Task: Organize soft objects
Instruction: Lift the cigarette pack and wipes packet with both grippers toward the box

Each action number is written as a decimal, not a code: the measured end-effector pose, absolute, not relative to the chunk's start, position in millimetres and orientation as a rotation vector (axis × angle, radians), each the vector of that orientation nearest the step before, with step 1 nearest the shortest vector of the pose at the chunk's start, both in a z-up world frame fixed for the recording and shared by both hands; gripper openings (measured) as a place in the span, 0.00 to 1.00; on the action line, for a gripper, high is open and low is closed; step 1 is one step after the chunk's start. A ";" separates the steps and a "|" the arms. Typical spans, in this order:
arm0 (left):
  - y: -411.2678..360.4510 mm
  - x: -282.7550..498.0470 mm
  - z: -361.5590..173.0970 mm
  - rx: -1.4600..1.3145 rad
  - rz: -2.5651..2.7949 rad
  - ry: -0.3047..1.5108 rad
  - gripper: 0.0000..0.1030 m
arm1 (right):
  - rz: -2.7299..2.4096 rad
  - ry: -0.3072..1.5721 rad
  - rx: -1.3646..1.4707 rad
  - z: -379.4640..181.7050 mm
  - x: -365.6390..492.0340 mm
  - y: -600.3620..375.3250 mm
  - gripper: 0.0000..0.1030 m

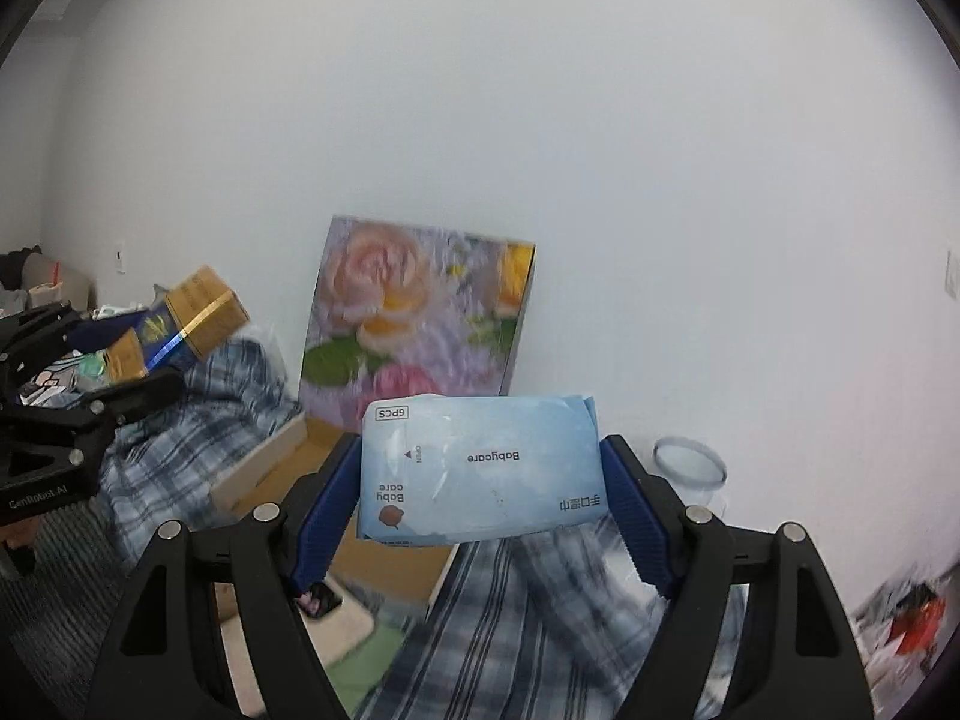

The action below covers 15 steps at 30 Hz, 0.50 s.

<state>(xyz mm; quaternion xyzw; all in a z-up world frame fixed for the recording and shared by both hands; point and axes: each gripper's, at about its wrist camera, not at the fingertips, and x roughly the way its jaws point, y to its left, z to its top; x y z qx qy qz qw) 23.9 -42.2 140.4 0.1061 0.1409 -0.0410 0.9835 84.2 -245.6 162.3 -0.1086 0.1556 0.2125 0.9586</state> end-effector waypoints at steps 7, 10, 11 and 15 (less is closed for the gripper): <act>-42.2 57.8 157.4 0.166 -0.060 0.308 0.53 | 0.459 0.263 -0.221 193.6 103.6 -231.4 0.75; -40.4 70.7 163.0 0.157 -0.038 0.319 0.53 | 0.468 0.251 -0.207 200.8 117.7 -225.2 0.75; -39.3 76.2 167.6 0.156 -0.024 0.315 0.53 | 0.469 0.245 -0.204 203.8 123.2 -221.5 0.75; -33.8 89.2 179.0 0.141 0.029 0.312 0.53 | 0.492 0.224 -0.185 212.9 138.3 -206.5 0.75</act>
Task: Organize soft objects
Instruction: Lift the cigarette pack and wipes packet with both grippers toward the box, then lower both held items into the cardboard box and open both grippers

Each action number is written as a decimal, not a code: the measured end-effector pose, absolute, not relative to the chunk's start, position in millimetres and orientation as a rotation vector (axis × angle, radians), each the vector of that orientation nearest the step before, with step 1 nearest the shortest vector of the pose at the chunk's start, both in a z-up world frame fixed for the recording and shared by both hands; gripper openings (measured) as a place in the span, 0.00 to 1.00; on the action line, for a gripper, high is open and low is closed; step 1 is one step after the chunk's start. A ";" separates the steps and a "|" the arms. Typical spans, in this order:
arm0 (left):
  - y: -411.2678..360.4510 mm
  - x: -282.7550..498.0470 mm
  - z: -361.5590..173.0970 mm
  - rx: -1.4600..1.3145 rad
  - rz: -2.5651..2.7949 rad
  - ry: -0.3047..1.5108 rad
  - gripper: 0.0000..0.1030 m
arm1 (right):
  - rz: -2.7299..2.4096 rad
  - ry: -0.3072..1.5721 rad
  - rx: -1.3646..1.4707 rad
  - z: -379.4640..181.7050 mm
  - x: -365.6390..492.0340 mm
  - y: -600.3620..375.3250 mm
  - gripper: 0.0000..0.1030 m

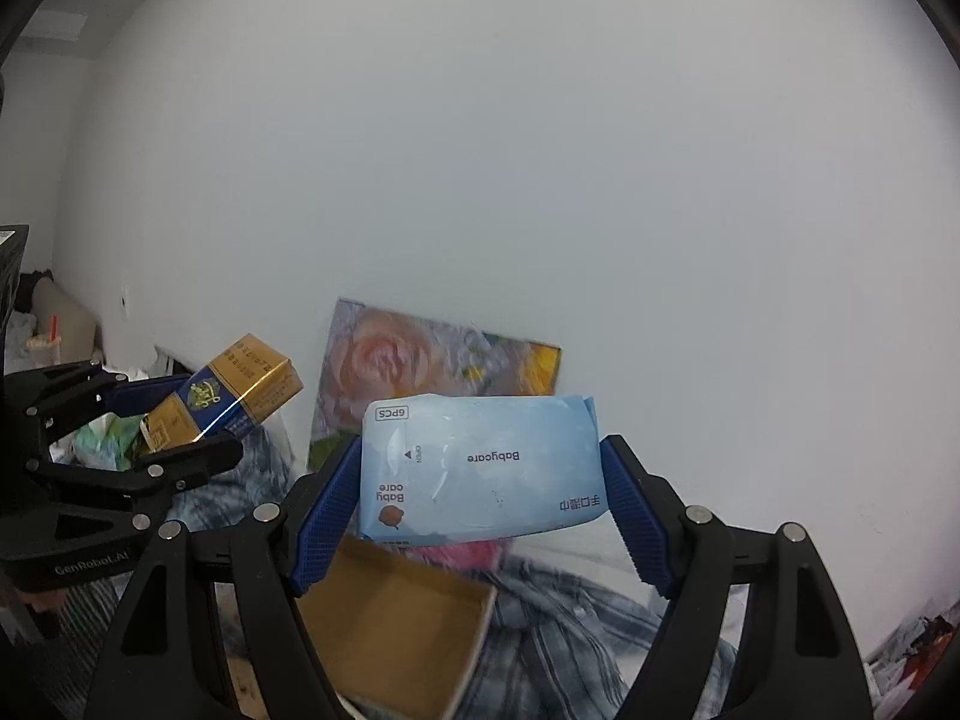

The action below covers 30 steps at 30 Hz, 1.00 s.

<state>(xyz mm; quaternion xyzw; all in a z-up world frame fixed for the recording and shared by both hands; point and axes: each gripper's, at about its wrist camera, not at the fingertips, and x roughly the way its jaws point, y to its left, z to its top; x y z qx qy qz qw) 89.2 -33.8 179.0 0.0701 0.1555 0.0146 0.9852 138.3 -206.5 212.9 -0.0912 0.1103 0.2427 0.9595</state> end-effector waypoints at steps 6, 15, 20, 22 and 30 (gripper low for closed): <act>-19.4 111.3 170.9 0.107 0.056 0.356 0.53 | 0.526 0.253 -0.144 206.8 160.8 -190.6 0.75; -1.0 131.2 123.4 0.053 0.057 0.466 0.53 | 0.569 0.383 -0.140 151.0 193.5 -164.0 0.75; -2.0 143.7 102.6 0.059 0.081 0.519 0.53 | 0.614 0.448 -0.161 123.9 205.1 -143.2 0.75; -1.4 146.8 95.0 0.059 0.086 0.539 0.53 | 0.603 0.469 -0.170 114.1 209.4 -138.2 0.75; -2.1 164.8 68.4 0.071 0.105 0.604 0.53 | 0.616 0.561 -0.153 83.3 226.4 -134.8 0.75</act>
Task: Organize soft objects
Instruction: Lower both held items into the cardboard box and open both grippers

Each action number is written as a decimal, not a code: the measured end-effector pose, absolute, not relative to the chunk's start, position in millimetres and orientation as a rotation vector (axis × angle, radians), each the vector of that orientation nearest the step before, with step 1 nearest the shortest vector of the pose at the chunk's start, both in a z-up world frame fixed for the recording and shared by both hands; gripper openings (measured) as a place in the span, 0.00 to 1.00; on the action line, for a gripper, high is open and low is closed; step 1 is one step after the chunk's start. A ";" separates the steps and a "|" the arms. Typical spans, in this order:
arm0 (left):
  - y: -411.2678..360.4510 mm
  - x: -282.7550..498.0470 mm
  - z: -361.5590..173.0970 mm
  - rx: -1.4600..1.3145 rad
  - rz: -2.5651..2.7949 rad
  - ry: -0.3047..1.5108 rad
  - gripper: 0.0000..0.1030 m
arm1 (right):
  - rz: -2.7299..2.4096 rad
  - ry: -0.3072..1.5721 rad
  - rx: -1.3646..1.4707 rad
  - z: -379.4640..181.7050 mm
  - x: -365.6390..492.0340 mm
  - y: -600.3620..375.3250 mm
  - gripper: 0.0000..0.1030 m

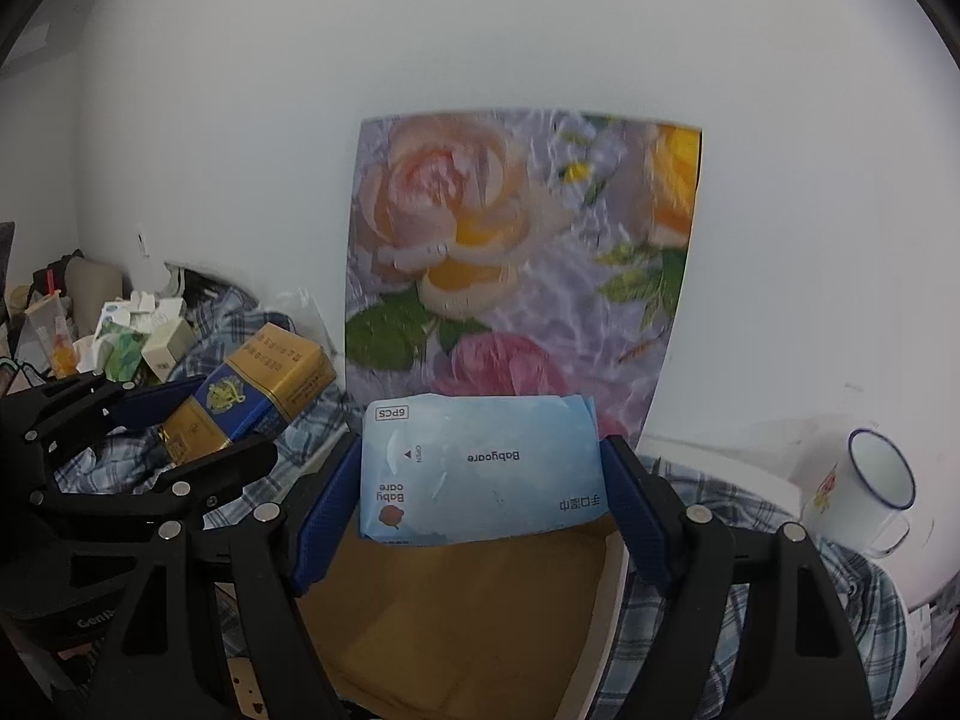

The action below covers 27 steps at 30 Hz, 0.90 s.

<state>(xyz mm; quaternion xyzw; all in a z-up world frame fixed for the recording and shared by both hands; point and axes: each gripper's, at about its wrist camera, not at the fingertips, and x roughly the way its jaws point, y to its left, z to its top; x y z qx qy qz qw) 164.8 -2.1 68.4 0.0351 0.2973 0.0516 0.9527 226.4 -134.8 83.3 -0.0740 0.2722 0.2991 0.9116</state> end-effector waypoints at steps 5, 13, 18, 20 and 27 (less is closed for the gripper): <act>-1.3 173.6 50.9 0.082 0.120 0.636 0.53 | 0.623 0.618 -0.141 60.6 238.2 -134.1 0.75; 9.7 184.0 31.4 0.047 0.130 0.686 0.53 | 0.626 0.670 -0.169 35.3 244.5 -124.0 0.75; 11.0 188.6 21.5 0.025 0.108 0.713 0.53 | 0.627 0.706 -0.168 22.2 250.5 -123.1 0.75; 11.1 190.6 17.4 0.008 0.092 0.722 0.53 | 0.624 0.719 -0.169 17.1 253.2 -123.7 0.75; 7.8 199.0 2.1 0.016 0.084 0.757 0.53 | 0.618 0.769 -0.173 0.2 262.1 -123.1 0.75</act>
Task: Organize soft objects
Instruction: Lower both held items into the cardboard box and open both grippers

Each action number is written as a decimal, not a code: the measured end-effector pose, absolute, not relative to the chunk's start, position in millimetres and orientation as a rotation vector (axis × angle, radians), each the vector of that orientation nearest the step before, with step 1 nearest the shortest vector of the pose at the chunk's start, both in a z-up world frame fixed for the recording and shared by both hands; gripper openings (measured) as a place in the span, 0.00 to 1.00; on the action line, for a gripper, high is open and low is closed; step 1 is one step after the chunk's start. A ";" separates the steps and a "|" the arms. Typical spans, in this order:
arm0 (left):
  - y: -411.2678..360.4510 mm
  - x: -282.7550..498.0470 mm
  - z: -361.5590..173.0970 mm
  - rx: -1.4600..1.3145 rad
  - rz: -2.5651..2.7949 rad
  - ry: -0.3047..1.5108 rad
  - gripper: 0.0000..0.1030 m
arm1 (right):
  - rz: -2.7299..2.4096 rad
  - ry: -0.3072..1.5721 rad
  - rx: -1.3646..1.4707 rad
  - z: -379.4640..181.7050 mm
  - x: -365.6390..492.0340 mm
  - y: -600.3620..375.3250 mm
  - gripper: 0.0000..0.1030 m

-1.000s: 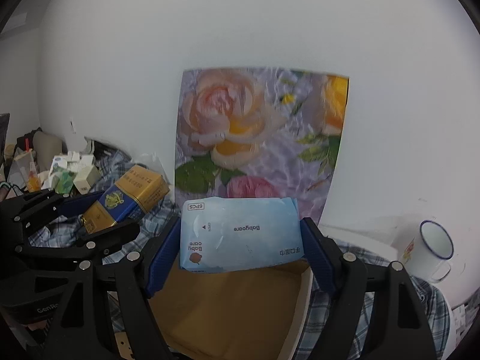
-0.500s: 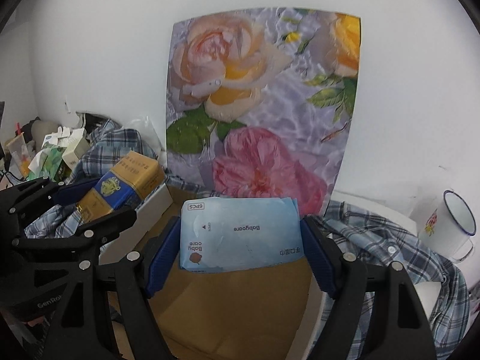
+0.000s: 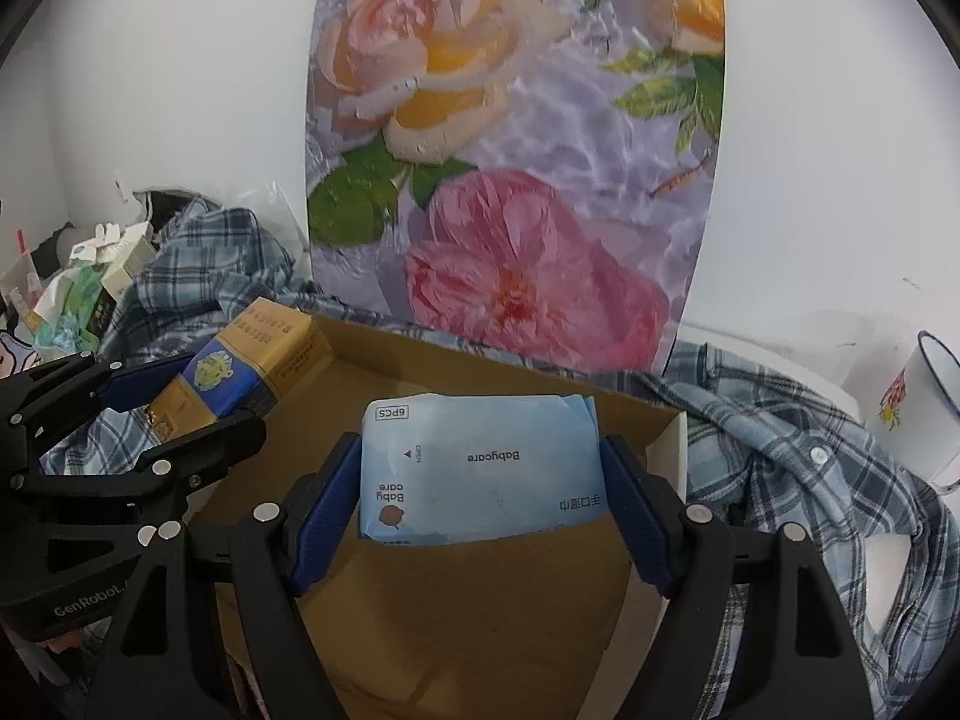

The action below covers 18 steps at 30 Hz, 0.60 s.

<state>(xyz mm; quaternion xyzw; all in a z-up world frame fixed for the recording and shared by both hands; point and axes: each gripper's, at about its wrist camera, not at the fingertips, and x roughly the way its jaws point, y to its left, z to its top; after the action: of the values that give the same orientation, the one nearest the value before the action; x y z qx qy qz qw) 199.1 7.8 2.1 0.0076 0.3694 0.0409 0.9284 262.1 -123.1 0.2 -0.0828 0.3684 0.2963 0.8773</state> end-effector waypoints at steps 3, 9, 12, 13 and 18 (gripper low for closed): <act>8.2 203.0 -4.9 0.009 0.075 0.785 0.53 | 0.614 0.799 -0.181 -8.2 265.7 -121.9 0.75; 6.8 207.6 -10.1 -0.003 0.053 0.808 0.53 | 0.606 0.828 -0.200 -16.6 269.6 -120.1 0.75; 7.8 210.5 -12.2 -0.013 0.060 0.829 0.53 | 0.603 0.836 -0.199 -17.5 271.3 -120.2 0.75; 8.7 211.7 -13.2 -0.023 0.070 0.845 0.53 | 0.601 0.836 -0.201 -17.9 271.9 -120.6 0.75; 10.5 210.6 -13.6 -0.033 0.063 0.839 0.54 | 0.598 0.839 -0.189 -19.4 272.4 -122.9 0.76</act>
<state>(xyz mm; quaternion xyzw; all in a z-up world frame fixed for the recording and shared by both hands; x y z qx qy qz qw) 210.6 10.5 -13.6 -0.0158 0.4074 0.0306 0.9126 272.4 -122.9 -19.4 -0.0901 0.4006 0.2856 0.8659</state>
